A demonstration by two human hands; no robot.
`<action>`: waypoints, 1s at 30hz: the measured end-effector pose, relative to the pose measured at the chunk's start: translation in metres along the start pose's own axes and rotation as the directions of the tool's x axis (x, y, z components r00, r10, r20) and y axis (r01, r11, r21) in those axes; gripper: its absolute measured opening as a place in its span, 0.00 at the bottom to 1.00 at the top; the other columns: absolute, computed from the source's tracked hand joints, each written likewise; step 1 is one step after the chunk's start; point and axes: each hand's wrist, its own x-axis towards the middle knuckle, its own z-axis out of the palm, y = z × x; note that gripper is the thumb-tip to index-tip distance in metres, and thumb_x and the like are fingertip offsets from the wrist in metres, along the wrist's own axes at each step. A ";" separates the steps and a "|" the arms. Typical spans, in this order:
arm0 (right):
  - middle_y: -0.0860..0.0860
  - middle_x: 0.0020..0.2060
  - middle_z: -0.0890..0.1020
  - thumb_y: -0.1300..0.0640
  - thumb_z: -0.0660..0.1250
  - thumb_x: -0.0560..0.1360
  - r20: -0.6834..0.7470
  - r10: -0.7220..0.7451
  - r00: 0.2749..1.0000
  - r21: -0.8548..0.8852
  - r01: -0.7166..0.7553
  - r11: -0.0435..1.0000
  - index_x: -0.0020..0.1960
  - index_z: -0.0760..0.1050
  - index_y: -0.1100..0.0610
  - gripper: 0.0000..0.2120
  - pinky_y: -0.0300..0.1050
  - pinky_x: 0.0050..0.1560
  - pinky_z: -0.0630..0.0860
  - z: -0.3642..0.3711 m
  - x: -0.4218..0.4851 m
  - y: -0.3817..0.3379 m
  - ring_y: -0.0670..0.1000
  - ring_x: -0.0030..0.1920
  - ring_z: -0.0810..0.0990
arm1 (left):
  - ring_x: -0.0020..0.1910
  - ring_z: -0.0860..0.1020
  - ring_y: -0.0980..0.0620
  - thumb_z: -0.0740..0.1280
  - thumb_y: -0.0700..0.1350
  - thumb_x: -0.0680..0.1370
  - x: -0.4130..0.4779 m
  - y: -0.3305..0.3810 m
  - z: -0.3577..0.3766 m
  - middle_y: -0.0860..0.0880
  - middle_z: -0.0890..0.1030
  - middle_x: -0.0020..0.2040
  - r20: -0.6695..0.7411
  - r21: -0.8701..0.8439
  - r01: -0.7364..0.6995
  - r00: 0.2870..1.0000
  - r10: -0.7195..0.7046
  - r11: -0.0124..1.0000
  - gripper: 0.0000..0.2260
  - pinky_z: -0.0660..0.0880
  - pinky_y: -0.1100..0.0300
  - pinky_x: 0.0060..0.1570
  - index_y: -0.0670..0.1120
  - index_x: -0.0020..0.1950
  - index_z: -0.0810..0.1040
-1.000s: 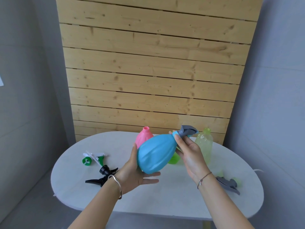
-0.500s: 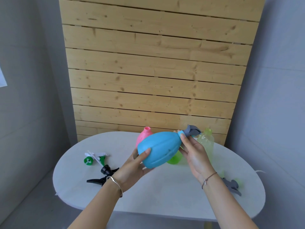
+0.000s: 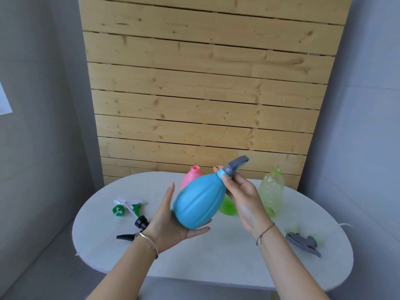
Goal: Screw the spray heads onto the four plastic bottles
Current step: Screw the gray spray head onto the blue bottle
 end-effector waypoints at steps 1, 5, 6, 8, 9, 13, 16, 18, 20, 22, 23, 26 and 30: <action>0.47 0.57 0.83 0.57 0.65 0.75 0.016 -0.007 1.000 -0.022 0.008 1.000 0.57 0.78 0.52 0.11 0.43 0.66 0.70 0.005 0.000 0.002 0.43 0.61 0.78 | 0.60 0.78 0.37 0.74 0.65 0.62 -0.001 0.000 -0.002 0.38 0.81 0.58 -0.022 -0.003 0.026 0.999 -0.026 1.000 0.32 0.80 0.43 0.49 0.46 0.59 0.81; 0.47 0.54 0.85 0.57 0.66 0.75 -0.009 -0.079 0.997 -0.069 0.079 0.995 0.56 0.79 0.52 0.10 0.38 0.60 0.75 0.019 0.004 0.007 0.43 0.58 0.81 | 0.50 0.84 0.42 0.78 0.59 0.60 -0.008 0.005 -0.006 0.42 0.85 0.53 -0.152 0.038 -0.104 0.982 0.108 0.994 0.28 0.81 0.47 0.44 0.50 0.57 0.81; 0.47 0.52 0.85 0.58 0.66 0.75 -0.016 -0.101 0.995 -0.070 0.099 0.993 0.55 0.80 0.53 0.09 0.35 0.56 0.76 0.024 0.005 0.008 0.43 0.56 0.81 | 0.50 0.84 0.43 0.77 0.58 0.61 -0.011 0.009 -0.006 0.43 0.85 0.52 -0.171 0.051 -0.145 0.973 0.152 0.988 0.29 0.81 0.48 0.43 0.50 0.58 0.79; 0.47 0.50 0.86 0.58 0.67 0.75 -0.032 -0.131 0.991 -0.065 0.128 0.990 0.54 0.81 0.52 0.08 0.32 0.52 0.76 0.033 0.007 0.011 0.43 0.55 0.82 | 0.52 0.84 0.45 0.76 0.60 0.62 -0.016 0.013 -0.008 0.45 0.85 0.54 -0.178 0.127 -0.220 0.954 0.240 0.967 0.30 0.82 0.50 0.44 0.51 0.61 0.76; 0.46 0.50 0.86 0.57 0.67 0.75 -0.040 -0.134 0.990 -0.063 0.132 0.989 0.52 0.81 0.52 0.07 0.33 0.52 0.76 0.039 0.009 0.013 0.43 0.55 0.82 | 0.53 0.83 0.46 0.75 0.61 0.64 -0.019 0.015 -0.009 0.46 0.84 0.56 -0.179 0.187 -0.261 0.939 0.294 0.947 0.30 0.81 0.51 0.46 0.52 0.62 0.75; 0.42 0.49 0.86 0.52 0.69 0.73 -0.062 -0.124 0.990 -0.055 0.121 0.991 0.48 0.83 0.46 0.05 0.40 0.60 0.75 0.058 0.016 0.022 0.42 0.56 0.82 | 0.54 0.82 0.51 0.73 0.64 0.62 -0.030 0.025 -0.012 0.50 0.83 0.58 -0.230 0.401 -0.419 0.814 0.533 0.814 0.30 0.81 0.52 0.49 0.56 0.61 0.74; 0.42 0.51 0.85 0.46 0.70 0.68 -0.042 -0.108 0.993 -0.045 0.106 0.993 0.51 0.82 0.47 0.13 0.46 0.64 0.72 0.076 0.022 0.024 0.43 0.59 0.80 | 0.51 0.82 0.57 0.71 0.65 0.60 -0.040 0.035 -0.019 0.55 0.83 0.54 -0.245 0.499 -0.466 0.733 0.635 0.731 0.27 0.79 0.63 0.42 0.60 0.58 0.74; 0.44 0.52 0.85 0.48 0.69 0.71 -0.020 -0.106 0.994 -0.083 0.104 0.991 0.54 0.81 0.50 0.14 0.46 0.65 0.72 0.086 0.028 0.024 0.43 0.58 0.80 | 0.52 0.81 0.56 0.69 0.66 0.61 -0.044 0.041 -0.025 0.55 0.82 0.55 -0.256 0.544 -0.478 0.688 0.679 0.690 0.28 0.78 0.62 0.44 0.60 0.58 0.73; 0.44 0.48 0.86 0.52 0.68 0.75 0.016 -0.123 0.992 -0.175 0.124 0.977 0.53 0.81 0.51 0.08 0.45 0.61 0.75 0.095 0.036 0.022 0.43 0.53 0.82 | 0.53 0.81 0.57 0.67 0.67 0.64 -0.046 0.046 -0.030 0.55 0.80 0.56 -0.265 0.572 -0.463 0.677 0.687 0.677 0.26 0.79 0.60 0.46 0.60 0.59 0.71; 0.46 0.44 0.85 0.55 0.68 0.75 0.061 -0.129 0.990 -0.236 0.140 0.961 0.49 0.80 0.51 0.04 0.46 0.57 0.76 0.105 0.046 0.019 0.44 0.47 0.81 | 0.52 0.80 0.59 0.62 0.69 0.70 -0.048 0.052 -0.037 0.56 0.78 0.57 -0.263 0.634 -0.408 0.685 0.679 0.657 0.22 0.79 0.64 0.42 0.61 0.60 0.69; 0.46 0.43 0.85 0.57 0.68 0.74 0.080 -0.132 0.988 -0.251 0.148 0.956 0.47 0.79 0.51 0.03 0.44 0.54 0.76 0.108 0.051 0.016 0.43 0.45 0.81 | 0.53 0.79 0.58 0.58 0.69 0.72 -0.048 0.055 -0.040 0.55 0.77 0.58 -0.260 0.661 -0.377 0.696 0.669 0.649 0.22 0.79 0.65 0.40 0.61 0.61 0.68; 0.45 0.43 0.84 0.60 0.70 0.73 0.134 -0.139 0.981 -0.287 0.173 0.942 0.47 0.78 0.50 0.06 0.35 0.49 0.77 0.119 0.069 0.017 0.39 0.42 0.82 | 0.62 0.74 0.50 0.47 0.64 0.77 -0.048 0.065 -0.057 0.53 0.72 0.64 -0.281 0.744 -0.268 0.706 0.651 0.612 0.19 0.76 0.54 0.57 0.60 0.63 0.66; 0.51 0.53 0.82 0.62 0.69 0.73 0.164 -0.101 0.981 -0.430 0.163 0.888 0.55 0.76 0.54 0.12 0.37 0.57 0.75 0.126 0.089 0.037 0.47 0.54 0.80 | 0.62 0.73 0.47 0.50 0.62 0.79 -0.054 0.078 -0.085 0.49 0.74 0.65 -0.372 0.862 -0.053 0.611 0.699 0.504 0.25 0.68 0.54 0.61 0.48 0.66 0.70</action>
